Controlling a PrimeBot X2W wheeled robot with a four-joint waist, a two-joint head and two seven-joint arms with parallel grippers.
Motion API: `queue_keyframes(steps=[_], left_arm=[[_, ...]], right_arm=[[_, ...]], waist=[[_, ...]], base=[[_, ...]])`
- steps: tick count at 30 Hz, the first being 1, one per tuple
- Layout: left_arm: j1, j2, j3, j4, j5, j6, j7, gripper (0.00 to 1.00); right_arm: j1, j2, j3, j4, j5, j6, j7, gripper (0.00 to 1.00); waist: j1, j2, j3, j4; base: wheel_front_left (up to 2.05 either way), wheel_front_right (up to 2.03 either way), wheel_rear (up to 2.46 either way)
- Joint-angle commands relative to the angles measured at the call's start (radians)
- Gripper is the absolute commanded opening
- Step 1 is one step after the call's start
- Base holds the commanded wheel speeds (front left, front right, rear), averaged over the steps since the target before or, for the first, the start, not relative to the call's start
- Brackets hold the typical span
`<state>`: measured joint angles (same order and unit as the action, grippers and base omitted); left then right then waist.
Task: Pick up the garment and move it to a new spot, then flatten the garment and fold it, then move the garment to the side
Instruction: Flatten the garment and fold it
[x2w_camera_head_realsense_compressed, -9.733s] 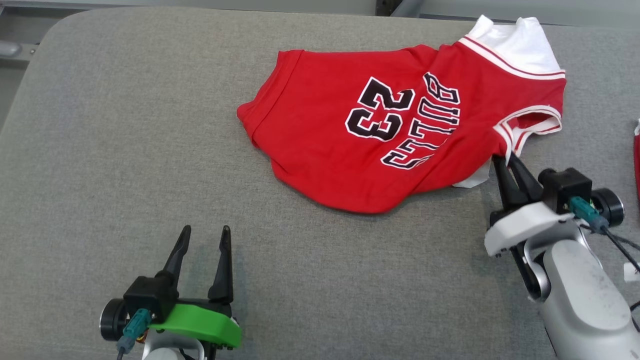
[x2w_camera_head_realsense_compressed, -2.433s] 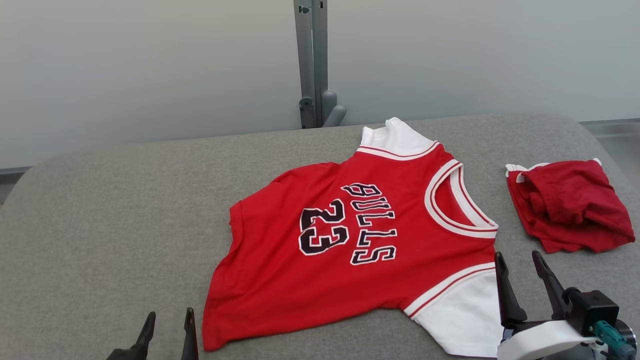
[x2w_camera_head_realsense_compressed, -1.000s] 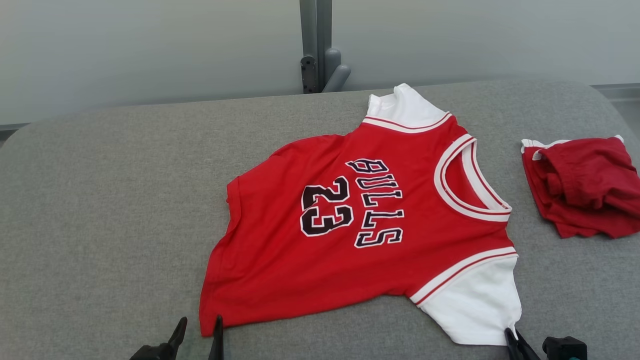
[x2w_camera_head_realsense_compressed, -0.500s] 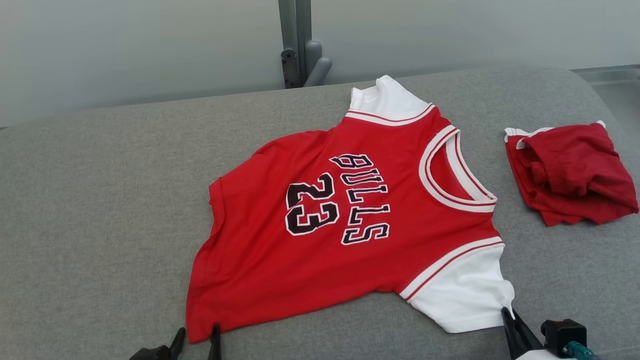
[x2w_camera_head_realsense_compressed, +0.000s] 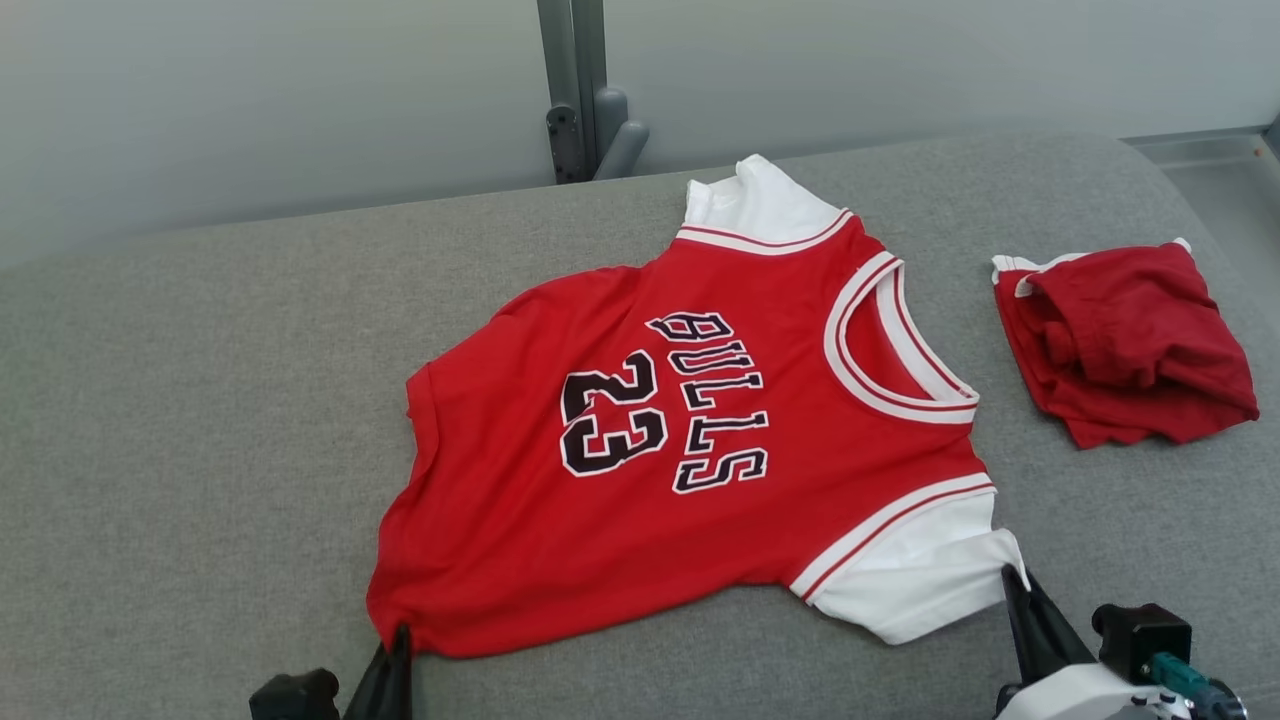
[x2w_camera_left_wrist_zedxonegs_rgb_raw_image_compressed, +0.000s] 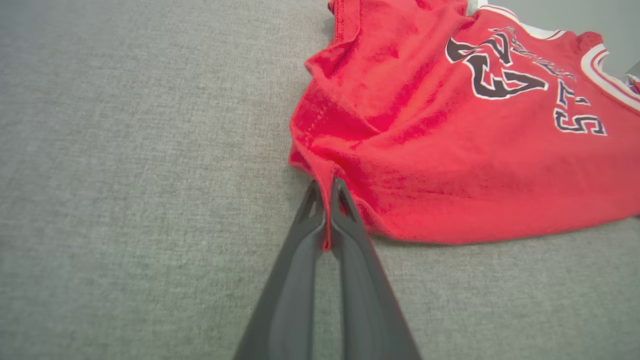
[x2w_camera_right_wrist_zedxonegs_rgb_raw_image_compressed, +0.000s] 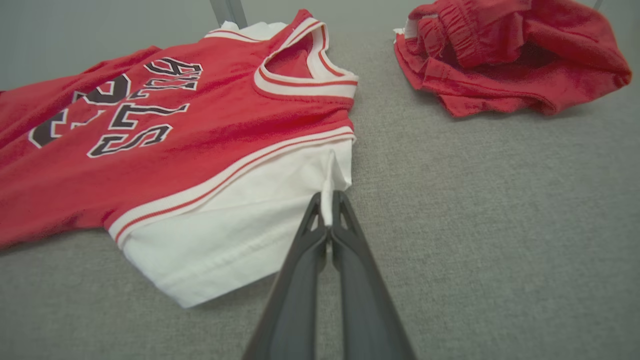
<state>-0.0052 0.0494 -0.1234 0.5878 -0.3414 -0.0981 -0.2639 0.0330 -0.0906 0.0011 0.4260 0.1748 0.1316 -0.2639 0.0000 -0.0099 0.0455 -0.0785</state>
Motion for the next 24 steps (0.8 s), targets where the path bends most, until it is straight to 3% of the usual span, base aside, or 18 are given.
queue_keyframes(steps=[1,8,12,17,21,24], left_arm=[[0.004,0.003,0.008,-0.026,-0.007,-0.007,0.0,0.0],[-0.068,0.005,0.049,-0.262,0.032,-0.025,0.0,0.0],[-0.174,0.045,0.051,-0.36,0.048,-0.031,-0.001,0.0],[-0.358,0.175,0.022,-0.471,0.006,-0.033,0.032,0.0],[-0.517,0.303,0.015,-0.58,-0.067,-0.032,0.167,0.0],[-0.582,0.352,0.006,-0.62,-0.085,-0.032,0.247,0.0]], right_arm=[[-0.016,-0.003,-0.003,-0.023,0.014,-0.002,0.0,0.0],[-0.127,-0.047,-0.033,-0.234,0.093,-0.002,-0.002,0.0],[-0.256,-0.106,-0.034,-0.341,0.122,-0.002,-0.002,0.0],[-0.454,-0.187,-0.027,-0.476,0.164,-0.002,0.049,0.0],[-0.63,-0.267,-0.037,-0.552,0.195,-0.002,0.142,0.0],[-0.696,-0.288,-0.035,-0.551,0.213,-0.002,0.188,0.0]], waist=[[0.0,0.0099,-0.015,0.002],[0.0,0.0099,-0.067,0.015],[0.0,0.0099,-0.095,0.024],[0.0,0.0099,-0.113,0.03],[0.0,0.0099,-0.103,0.037],[0.0,0.0099,-0.088,0.045]], base=[[0.0,0.0,0.0],[0.0,0.0,0.0],[0.0,0.0,0.0],[0.0,0.0,0.0],[0.0,0.0,0.0],[0.0,0.0,0.0]])
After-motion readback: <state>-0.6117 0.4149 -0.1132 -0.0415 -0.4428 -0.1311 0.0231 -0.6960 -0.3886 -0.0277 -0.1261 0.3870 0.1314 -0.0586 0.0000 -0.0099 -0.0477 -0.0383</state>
